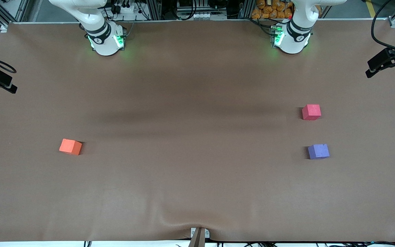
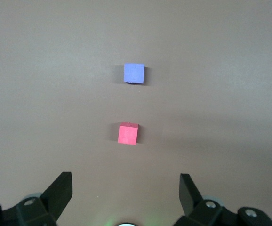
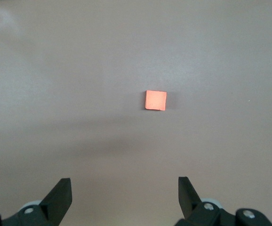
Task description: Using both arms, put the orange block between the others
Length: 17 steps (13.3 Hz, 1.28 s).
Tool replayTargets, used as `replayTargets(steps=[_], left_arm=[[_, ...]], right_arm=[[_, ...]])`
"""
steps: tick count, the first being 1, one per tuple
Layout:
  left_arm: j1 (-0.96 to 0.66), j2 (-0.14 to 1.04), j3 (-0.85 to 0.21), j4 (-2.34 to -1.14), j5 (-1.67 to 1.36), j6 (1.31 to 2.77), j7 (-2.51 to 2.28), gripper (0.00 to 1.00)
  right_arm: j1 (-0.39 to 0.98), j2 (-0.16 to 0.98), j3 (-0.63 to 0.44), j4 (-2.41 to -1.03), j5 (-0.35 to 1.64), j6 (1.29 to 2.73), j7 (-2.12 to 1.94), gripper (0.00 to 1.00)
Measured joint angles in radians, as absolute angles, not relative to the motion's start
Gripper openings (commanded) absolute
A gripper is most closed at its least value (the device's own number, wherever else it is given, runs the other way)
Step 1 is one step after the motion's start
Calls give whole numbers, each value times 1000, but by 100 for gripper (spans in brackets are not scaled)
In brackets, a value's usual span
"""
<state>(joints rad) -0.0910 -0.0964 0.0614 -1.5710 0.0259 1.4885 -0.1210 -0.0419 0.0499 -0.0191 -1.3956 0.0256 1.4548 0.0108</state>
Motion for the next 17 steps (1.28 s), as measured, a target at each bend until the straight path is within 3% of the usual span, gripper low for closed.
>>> replayTargets(steps=[17], left_arm=[[-82, -93, 67, -1571, 26, 1486, -118, 100]], right_arm=[[-43, 50, -24, -1396, 26, 1467, 11, 100]])
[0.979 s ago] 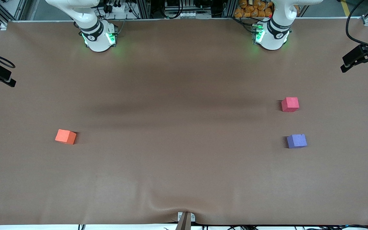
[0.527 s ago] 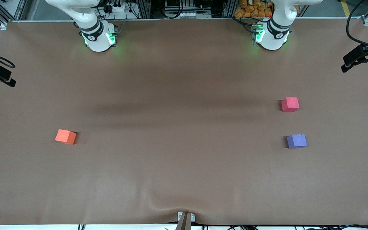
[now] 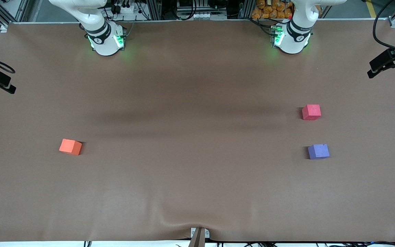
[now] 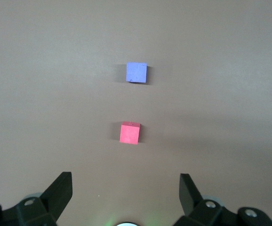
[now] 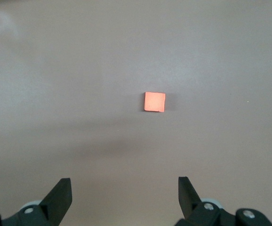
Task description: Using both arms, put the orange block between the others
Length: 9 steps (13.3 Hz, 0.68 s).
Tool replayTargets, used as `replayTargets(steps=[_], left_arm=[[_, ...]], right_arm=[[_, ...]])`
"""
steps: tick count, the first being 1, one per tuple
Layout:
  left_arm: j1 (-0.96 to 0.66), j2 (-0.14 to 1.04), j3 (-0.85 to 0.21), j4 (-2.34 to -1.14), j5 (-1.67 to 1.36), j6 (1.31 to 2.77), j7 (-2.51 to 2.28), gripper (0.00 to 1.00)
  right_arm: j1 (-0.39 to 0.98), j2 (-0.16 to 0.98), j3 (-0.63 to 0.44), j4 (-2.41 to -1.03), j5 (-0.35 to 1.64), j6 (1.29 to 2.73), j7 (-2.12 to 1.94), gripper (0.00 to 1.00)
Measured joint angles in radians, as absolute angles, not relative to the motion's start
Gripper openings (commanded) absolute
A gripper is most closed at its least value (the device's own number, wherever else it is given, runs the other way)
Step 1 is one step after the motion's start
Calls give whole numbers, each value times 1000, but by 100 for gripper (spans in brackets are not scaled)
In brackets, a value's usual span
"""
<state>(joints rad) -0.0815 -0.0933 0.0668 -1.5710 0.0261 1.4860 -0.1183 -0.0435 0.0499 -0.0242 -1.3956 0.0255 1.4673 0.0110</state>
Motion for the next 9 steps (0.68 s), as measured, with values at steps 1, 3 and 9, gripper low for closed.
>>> replayTargets(steps=[1, 3, 9], left_arm=[[-80, -93, 67, -1571, 26, 1486, -118, 100], [-79, -93, 67, -1571, 26, 1486, -118, 100], [-74, -87, 67, -1571, 26, 1493, -118, 100]], right_arm=[[-43, 50, -24, -1396, 26, 1470, 11, 100], [-44, 50, -25, -1396, 26, 1470, 11, 100], [-43, 82, -23, -1403, 26, 1469, 11, 100]])
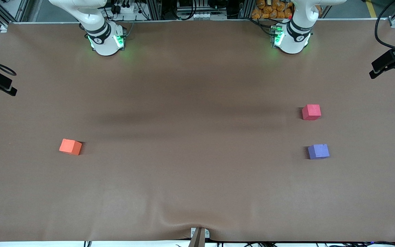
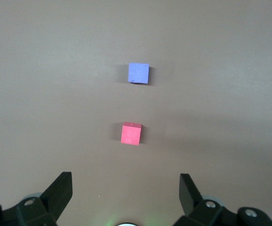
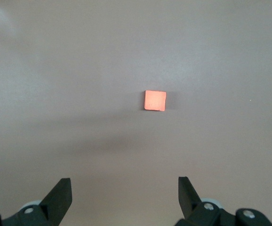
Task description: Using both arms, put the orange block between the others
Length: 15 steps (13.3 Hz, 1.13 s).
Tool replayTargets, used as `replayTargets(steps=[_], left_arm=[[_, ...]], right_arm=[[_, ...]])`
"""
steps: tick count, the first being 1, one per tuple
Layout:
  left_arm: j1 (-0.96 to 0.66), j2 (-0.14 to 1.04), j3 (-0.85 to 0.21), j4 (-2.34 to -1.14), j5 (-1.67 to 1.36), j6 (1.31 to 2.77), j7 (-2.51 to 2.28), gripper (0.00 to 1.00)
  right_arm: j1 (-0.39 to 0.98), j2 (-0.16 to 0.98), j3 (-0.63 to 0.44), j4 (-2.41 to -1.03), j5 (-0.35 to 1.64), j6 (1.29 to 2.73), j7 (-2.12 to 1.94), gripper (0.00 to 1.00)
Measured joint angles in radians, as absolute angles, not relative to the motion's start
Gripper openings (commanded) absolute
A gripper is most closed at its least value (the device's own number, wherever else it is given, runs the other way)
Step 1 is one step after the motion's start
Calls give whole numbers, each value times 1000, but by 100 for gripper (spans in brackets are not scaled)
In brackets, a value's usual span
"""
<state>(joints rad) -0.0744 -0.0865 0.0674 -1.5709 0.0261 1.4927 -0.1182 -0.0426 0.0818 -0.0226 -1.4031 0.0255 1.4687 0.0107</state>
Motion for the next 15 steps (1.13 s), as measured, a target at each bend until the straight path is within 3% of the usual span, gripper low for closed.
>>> replayTargets(steps=[7, 15], left_arm=[[-74, -75, 68, -1570, 26, 1499, -118, 100], [-73, -74, 68, -1571, 26, 1498, -118, 100]], right_arm=[[-49, 305, -30, -1412, 22, 1490, 11, 100], [-66, 507, -35, -1414, 21, 1664, 11, 100]])
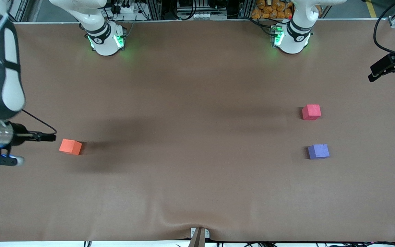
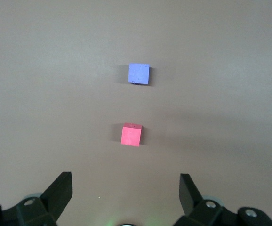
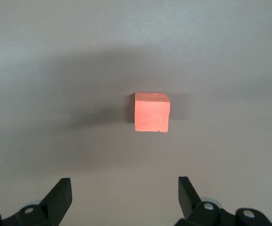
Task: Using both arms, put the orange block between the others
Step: 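Reach the right gripper down to the orange cube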
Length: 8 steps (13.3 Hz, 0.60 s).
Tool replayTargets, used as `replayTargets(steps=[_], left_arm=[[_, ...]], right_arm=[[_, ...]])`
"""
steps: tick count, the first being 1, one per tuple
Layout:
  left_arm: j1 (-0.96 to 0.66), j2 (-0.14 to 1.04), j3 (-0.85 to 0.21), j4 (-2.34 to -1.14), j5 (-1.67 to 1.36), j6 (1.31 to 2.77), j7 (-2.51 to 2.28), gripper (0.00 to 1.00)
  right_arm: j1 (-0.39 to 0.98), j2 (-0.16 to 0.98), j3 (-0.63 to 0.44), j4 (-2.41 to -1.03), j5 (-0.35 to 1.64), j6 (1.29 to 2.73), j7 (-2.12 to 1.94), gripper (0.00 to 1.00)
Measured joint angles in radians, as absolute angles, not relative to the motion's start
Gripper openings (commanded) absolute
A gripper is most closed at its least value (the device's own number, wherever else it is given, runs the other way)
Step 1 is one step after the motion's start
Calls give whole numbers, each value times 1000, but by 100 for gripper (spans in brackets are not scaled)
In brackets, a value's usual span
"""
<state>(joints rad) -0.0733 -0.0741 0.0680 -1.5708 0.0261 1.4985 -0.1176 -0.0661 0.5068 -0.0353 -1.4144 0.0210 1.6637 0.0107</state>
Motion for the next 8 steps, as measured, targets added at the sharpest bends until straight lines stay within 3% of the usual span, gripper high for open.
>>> replayTargets(steps=[5, 8], left_arm=[[-73, -74, 68, -1571, 26, 1498, -118, 100], [-73, -74, 68, -1571, 26, 1498, -118, 100]], right_arm=[[-90, 590, -39, -1420, 21, 1697, 11, 100], [-106, 589, -39, -1499, 21, 1806, 10, 100]])
